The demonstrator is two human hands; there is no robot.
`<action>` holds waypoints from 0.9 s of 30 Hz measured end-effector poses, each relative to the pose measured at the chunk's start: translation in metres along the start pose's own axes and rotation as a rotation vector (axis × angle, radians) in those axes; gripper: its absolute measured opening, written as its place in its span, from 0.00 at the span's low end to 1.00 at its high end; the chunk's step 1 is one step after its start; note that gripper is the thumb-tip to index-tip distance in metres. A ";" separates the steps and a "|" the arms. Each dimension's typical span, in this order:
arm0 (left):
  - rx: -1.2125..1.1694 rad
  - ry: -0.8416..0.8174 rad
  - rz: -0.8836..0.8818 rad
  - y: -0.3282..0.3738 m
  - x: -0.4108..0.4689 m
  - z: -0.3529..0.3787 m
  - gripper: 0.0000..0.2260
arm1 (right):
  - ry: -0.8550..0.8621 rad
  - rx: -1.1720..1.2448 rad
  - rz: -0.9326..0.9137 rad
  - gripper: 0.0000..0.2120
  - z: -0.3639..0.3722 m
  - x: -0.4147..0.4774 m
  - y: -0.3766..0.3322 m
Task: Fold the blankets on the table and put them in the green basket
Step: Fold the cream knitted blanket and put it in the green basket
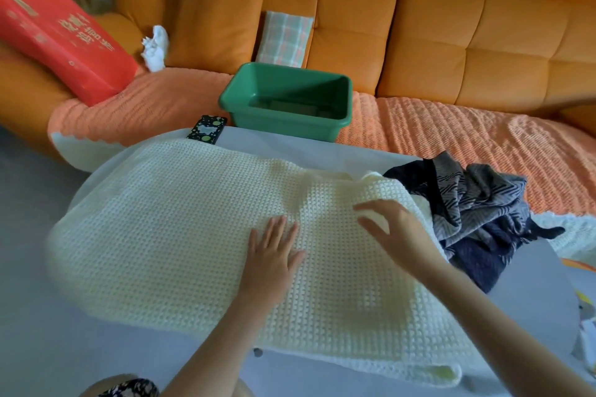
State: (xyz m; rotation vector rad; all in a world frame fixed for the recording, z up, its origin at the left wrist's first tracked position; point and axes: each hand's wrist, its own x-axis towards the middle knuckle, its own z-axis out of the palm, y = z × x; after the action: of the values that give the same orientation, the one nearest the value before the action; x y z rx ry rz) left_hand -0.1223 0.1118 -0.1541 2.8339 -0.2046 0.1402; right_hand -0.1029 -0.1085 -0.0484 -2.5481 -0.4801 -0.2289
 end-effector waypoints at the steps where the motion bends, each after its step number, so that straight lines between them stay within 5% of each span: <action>1: 0.016 0.026 0.002 -0.001 -0.001 0.004 0.30 | -0.020 -0.004 0.035 0.12 0.000 0.024 0.004; 10: -0.009 0.093 -0.016 -0.002 -0.002 0.011 0.25 | -0.562 -0.203 0.302 0.33 0.052 0.157 0.016; 12: -0.021 0.109 -0.012 -0.003 -0.001 0.012 0.24 | -0.534 -0.225 0.298 0.25 0.062 0.155 0.020; 15: -0.044 0.134 -0.032 -0.003 0.000 0.012 0.26 | -0.241 -0.140 0.301 0.16 0.062 0.146 0.017; 18: -0.048 0.143 -0.058 -0.002 0.000 0.012 0.28 | -0.071 -0.350 0.053 0.15 0.064 0.122 -0.003; 21: -0.026 0.133 -0.058 -0.002 -0.002 0.011 0.27 | -0.301 -0.464 -0.063 0.16 0.083 0.090 -0.011; 27: -0.023 0.152 -0.056 -0.002 -0.001 0.013 0.27 | -0.434 -0.020 0.224 0.17 0.076 0.097 -0.007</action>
State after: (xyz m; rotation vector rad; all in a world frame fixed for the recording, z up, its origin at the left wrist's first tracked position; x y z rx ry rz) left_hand -0.1220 0.1098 -0.1671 2.7877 -0.0935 0.3375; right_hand -0.0114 -0.0346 -0.0846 -2.6445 -0.3439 0.4096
